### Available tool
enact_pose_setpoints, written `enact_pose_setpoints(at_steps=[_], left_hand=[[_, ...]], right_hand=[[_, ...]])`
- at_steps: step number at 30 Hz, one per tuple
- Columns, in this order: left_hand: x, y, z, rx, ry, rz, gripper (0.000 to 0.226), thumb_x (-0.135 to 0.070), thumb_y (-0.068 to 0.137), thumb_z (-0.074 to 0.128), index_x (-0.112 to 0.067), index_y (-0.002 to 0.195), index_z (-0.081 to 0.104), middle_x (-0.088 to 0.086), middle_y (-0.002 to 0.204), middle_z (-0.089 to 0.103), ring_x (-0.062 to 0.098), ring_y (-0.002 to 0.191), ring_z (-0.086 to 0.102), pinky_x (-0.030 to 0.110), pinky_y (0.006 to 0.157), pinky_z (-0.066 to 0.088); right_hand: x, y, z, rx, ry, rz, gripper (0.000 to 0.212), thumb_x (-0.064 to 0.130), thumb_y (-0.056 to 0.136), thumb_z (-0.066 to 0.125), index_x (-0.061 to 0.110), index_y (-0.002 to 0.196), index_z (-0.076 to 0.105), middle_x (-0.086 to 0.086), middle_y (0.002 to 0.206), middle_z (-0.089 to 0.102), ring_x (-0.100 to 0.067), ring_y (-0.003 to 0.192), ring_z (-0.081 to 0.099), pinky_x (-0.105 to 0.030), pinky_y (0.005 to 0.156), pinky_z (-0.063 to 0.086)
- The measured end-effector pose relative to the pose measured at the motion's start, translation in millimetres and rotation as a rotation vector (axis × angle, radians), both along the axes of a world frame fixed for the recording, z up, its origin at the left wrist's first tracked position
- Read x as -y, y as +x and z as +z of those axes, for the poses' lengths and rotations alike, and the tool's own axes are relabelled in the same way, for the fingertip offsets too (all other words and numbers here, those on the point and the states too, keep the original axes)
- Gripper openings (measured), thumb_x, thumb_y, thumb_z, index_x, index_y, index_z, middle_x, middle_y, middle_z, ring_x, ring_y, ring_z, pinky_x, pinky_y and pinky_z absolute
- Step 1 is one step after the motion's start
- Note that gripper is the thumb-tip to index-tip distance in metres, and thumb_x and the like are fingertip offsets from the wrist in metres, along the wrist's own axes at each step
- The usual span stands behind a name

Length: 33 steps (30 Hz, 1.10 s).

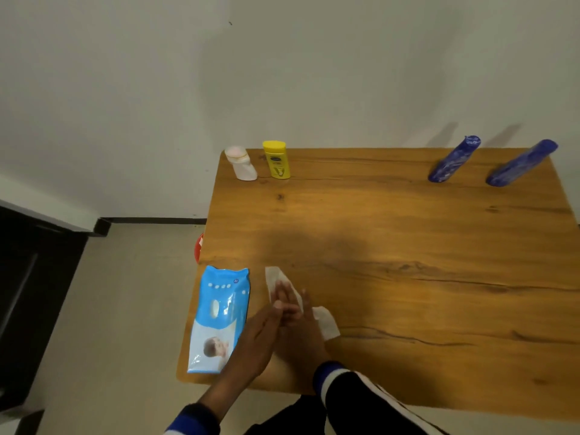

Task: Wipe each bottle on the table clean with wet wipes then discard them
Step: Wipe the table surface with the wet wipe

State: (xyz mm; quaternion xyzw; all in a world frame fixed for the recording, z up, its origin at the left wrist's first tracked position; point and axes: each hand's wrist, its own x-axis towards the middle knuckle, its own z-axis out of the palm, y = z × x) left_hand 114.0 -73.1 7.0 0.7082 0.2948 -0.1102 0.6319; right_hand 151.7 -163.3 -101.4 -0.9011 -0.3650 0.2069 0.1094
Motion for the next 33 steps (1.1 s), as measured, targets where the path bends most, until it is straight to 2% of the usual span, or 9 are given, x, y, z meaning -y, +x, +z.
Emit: enact_pose_setpoints(at_steps=[2,5,10,13,17,21,24,29,33], left_hand=[[-2.5,5.8,-2.8,-0.013,-0.014,-0.015,0.048,-0.047,0.096,0.037,-0.02,0.107,0.075,-0.004,0.103,0.078,0.01,0.101,0.072,0.02,0.085,0.053],[-2.8,13.2,-5.3,-0.034,-0.001,-0.053,0.051,-0.053,0.094,0.036,-0.023,0.106,0.075,-0.009,0.101,0.078,0.003,0.096,0.072,0.009,0.074,0.049],[5.7,25.7,-12.3,-0.097,-0.022,-0.141,0.053,-0.057,0.094,0.034,-0.025,0.108,0.075,-0.008,0.103,0.078,0.005,0.096,0.072,0.016,0.076,0.049],[15.3,35.9,-14.8,-0.115,-0.047,-0.172,0.054,-0.056,0.093,0.035,-0.022,0.108,0.075,-0.004,0.104,0.079,0.01,0.097,0.073,0.02,0.078,0.052],[38.3,53.1,-12.7,-0.112,-0.072,-0.234,0.053,-0.052,0.094,0.037,-0.019,0.107,0.075,0.001,0.102,0.079,0.015,0.098,0.074,0.027,0.081,0.056],[63.7,69.2,-5.3,-0.088,-0.07,-0.269,0.05,-0.045,0.099,0.036,-0.014,0.107,0.075,0.002,0.1,0.079,0.017,0.095,0.073,0.03,0.082,0.058],[75.2,74.4,-1.7,-0.101,-0.047,-0.292,0.05,-0.039,0.105,0.032,-0.011,0.109,0.074,0.002,0.102,0.078,0.017,0.094,0.072,0.031,0.082,0.055],[96.4,65.9,0.5,-0.087,-0.068,-0.261,0.05,-0.033,0.105,0.031,-0.004,0.109,0.072,0.009,0.101,0.077,0.022,0.093,0.071,0.026,0.076,0.054],[116.4,55.7,5.3,-0.127,-0.098,-0.255,0.05,-0.032,0.106,0.03,-0.003,0.109,0.071,0.008,0.098,0.077,0.019,0.089,0.07,0.024,0.07,0.053]], right_hand=[[20.7,36.3,1.6,0.038,0.01,-0.162,0.072,0.047,0.099,0.03,0.004,0.155,0.018,-0.015,0.163,0.004,-0.031,0.152,0.006,-0.059,0.118,0.012],[93.9,106.1,-0.1,0.072,-0.051,-0.536,0.08,0.054,0.099,0.032,0.005,0.157,0.006,-0.013,0.165,0.001,-0.028,0.152,0.003,-0.054,0.121,0.002],[253.8,149.2,-9.3,0.005,-0.187,-0.988,0.088,0.064,0.096,0.015,-0.001,0.154,0.009,-0.019,0.164,0.008,-0.034,0.151,0.007,-0.066,0.114,0.015],[250.9,124.0,-12.8,0.073,-0.214,-0.941,0.087,0.061,0.095,0.01,-0.002,0.154,0.012,-0.022,0.163,0.011,-0.036,0.15,0.008,-0.065,0.114,0.016],[163.5,35.7,-22.3,0.12,-0.003,-0.614,0.074,0.05,0.099,0.033,0.0,0.153,0.023,-0.021,0.161,0.019,-0.034,0.15,0.013,-0.063,0.116,0.019],[132.2,-43.8,-34.2,0.097,0.071,-0.315,0.082,0.065,0.098,0.033,0.011,0.157,0.015,-0.008,0.165,0.012,-0.023,0.153,0.002,-0.057,0.114,0.013],[200.7,-29.4,-32.5,0.094,0.091,-0.527,0.083,0.066,0.097,0.029,0.014,0.158,0.009,-0.005,0.166,0.005,-0.02,0.152,0.004,-0.057,0.118,0.015],[355.2,7.6,-27.1,0.073,-0.191,-0.964,0.086,0.067,0.095,0.014,0.007,0.157,0.008,-0.011,0.165,0.006,-0.025,0.152,0.001,-0.059,0.119,0.007],[347.4,-7.8,-27.1,0.03,-0.208,-1.018,0.09,0.068,0.095,0.014,0.003,0.156,0.008,-0.016,0.164,0.007,-0.028,0.152,0.0,-0.06,0.119,0.009]])
